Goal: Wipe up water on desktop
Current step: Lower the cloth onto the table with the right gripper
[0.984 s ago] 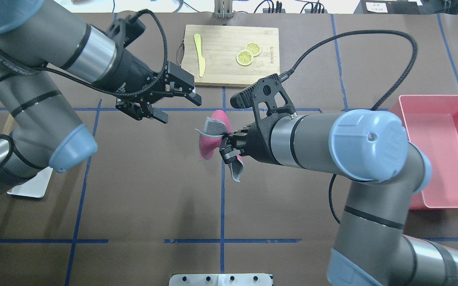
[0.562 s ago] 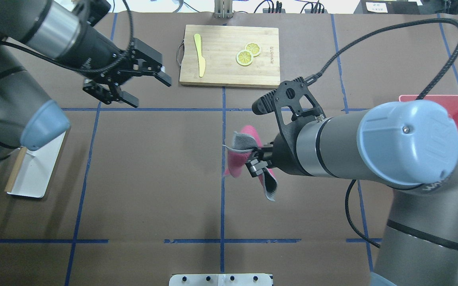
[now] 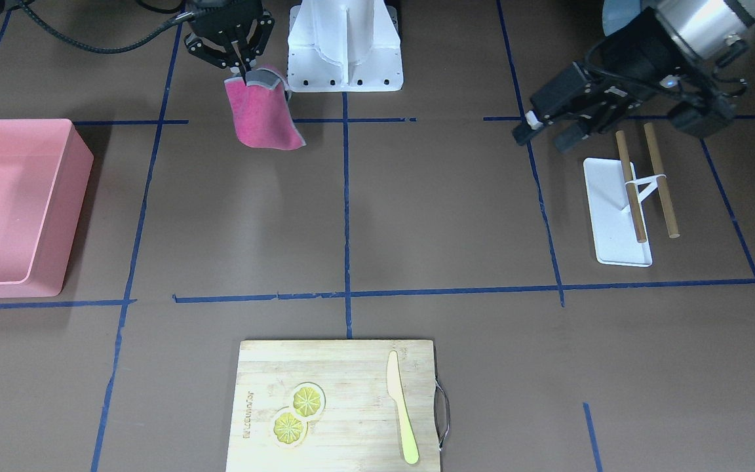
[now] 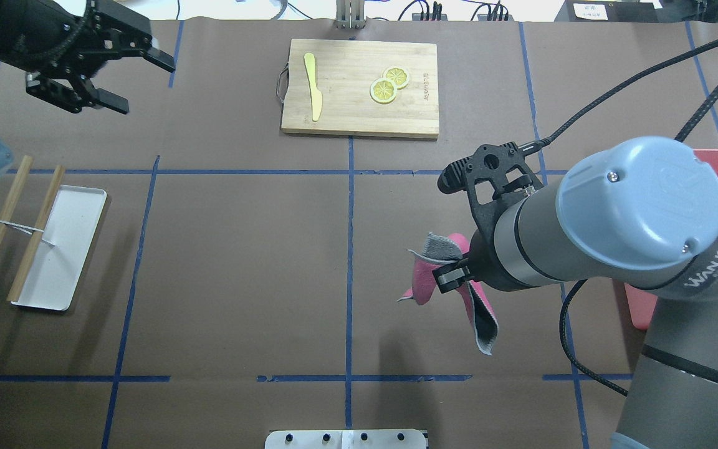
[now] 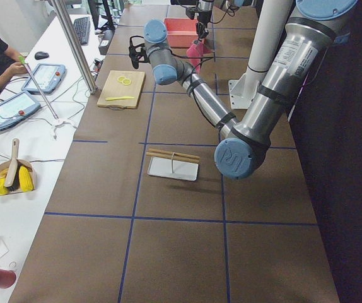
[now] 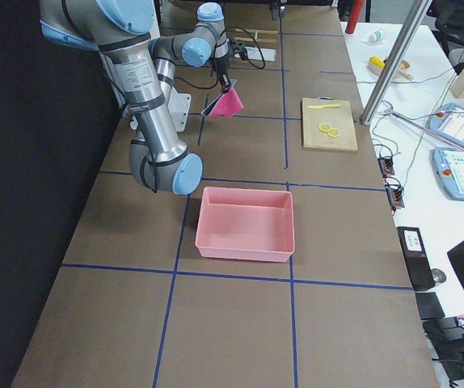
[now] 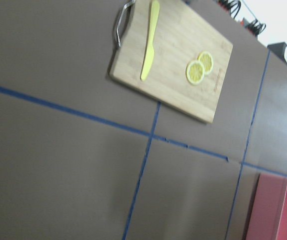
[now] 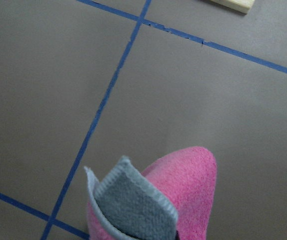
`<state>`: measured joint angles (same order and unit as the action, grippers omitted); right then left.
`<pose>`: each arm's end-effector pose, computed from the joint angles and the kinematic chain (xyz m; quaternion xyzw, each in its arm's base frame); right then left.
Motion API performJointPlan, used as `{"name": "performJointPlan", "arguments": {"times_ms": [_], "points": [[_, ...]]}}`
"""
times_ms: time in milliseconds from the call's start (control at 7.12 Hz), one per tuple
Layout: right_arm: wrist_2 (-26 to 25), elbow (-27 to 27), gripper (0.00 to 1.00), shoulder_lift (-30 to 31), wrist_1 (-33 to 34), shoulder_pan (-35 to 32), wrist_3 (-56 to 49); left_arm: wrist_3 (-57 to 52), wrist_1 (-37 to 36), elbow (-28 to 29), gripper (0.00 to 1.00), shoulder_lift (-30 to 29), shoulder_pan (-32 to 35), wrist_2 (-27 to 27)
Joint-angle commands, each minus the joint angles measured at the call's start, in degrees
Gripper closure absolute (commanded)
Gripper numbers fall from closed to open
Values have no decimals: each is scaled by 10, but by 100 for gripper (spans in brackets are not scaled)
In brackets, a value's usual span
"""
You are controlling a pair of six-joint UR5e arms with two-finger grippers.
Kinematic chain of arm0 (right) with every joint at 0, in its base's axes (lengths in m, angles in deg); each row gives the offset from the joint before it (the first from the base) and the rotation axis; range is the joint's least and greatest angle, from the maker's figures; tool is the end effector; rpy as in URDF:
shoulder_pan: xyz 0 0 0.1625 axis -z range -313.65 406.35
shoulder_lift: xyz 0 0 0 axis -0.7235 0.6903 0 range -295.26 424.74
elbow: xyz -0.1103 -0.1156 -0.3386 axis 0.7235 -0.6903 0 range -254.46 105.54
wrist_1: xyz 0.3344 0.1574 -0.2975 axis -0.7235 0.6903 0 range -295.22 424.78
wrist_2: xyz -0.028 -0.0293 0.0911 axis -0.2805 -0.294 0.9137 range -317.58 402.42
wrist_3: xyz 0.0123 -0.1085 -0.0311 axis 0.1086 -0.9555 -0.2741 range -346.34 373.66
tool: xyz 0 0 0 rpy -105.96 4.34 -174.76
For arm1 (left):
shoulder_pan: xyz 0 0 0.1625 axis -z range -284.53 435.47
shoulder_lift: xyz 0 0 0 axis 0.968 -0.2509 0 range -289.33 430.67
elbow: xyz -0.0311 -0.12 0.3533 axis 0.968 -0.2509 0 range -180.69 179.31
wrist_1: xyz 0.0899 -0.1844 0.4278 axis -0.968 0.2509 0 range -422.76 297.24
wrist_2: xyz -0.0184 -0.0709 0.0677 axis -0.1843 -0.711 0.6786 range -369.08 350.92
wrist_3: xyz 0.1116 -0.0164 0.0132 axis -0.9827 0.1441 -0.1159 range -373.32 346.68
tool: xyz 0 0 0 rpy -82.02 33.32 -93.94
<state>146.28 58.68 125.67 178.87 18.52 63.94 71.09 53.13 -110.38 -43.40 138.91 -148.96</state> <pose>-0.3658 -0.3130 0.0555 0.1334 -0.3976 -0.1428 0.8965 0.2200 -0.5439 0.1214 0.0081 0.6228 -0.1494 0.7680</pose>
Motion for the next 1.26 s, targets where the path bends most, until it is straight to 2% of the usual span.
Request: {"name": "performJointPlan", "arguments": {"times_ms": [0,141,281,562,703,1124], "points": [[66,-8,100,0,71,-48,2,-138,-10,-4,0,57,33,25],[176,-23,100,-1,106,-107,2,-188,-10,-4,0,88,48,25],[240,-57,100,-3,118,-119,3,-230,-10,-4,0,112,65,25],[246,-134,100,-7,112,-116,23,-286,-10,-6,0,149,91,24],[245,-165,100,-7,65,-108,28,-303,-10,-12,0,167,95,24],[243,-346,100,0,-204,-95,108,-303,-10,-18,0,168,92,24]]}}
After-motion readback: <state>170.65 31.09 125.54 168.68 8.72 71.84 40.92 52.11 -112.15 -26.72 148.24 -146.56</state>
